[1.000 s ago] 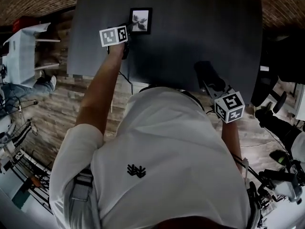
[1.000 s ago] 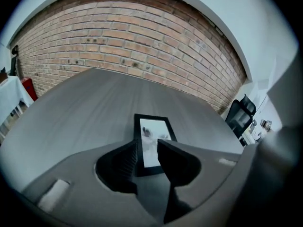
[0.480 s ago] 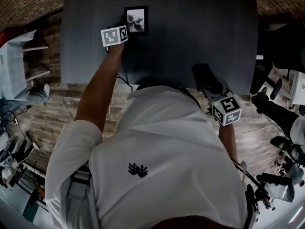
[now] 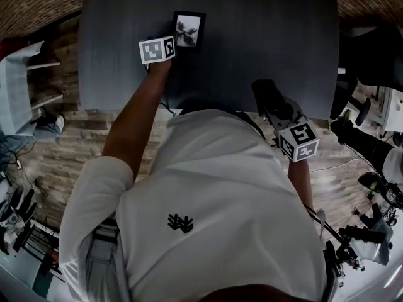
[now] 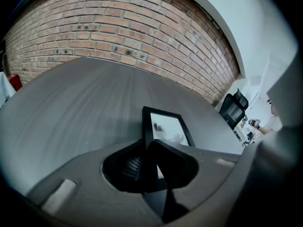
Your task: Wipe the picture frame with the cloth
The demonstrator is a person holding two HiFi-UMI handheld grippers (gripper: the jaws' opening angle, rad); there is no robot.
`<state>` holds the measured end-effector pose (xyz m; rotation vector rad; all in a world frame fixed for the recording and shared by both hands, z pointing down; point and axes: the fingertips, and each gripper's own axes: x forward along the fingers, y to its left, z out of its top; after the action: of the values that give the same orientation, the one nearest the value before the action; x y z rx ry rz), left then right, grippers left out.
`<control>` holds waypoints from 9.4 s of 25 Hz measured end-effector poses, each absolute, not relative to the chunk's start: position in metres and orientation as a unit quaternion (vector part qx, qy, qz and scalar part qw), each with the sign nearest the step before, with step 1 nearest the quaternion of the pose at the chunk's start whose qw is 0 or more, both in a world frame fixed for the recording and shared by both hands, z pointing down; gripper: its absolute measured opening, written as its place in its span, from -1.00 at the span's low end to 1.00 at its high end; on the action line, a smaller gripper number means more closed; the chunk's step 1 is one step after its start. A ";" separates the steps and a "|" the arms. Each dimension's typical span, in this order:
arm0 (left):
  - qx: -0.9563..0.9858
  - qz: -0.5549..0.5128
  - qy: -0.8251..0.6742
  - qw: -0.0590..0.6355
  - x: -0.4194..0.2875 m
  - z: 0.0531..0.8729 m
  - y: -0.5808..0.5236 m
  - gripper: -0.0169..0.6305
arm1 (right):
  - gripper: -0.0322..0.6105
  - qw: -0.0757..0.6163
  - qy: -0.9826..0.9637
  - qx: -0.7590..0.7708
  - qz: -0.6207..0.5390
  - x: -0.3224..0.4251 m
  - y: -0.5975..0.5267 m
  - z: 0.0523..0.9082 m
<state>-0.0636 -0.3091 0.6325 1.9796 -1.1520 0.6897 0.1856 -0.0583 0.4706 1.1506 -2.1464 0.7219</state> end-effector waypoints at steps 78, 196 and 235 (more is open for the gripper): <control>0.880 0.151 -0.301 0.334 -0.046 0.491 -0.224 -0.72 | -0.62 0.576 -0.785 0.222 -0.056 0.047 -0.148 0.445; 0.832 -0.045 -0.248 0.494 0.090 0.437 -0.100 -0.72 | -0.62 0.205 -0.963 0.141 0.100 0.202 -0.149 0.370; 0.788 -0.062 -0.321 0.522 0.071 0.444 -0.157 -0.72 | -0.62 0.223 -0.962 0.154 0.043 0.178 -0.093 0.370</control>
<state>0.0713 -0.1573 0.4436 1.8871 -0.7677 -0.1480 0.1783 -0.0930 0.3699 0.4243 -2.6554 0.1188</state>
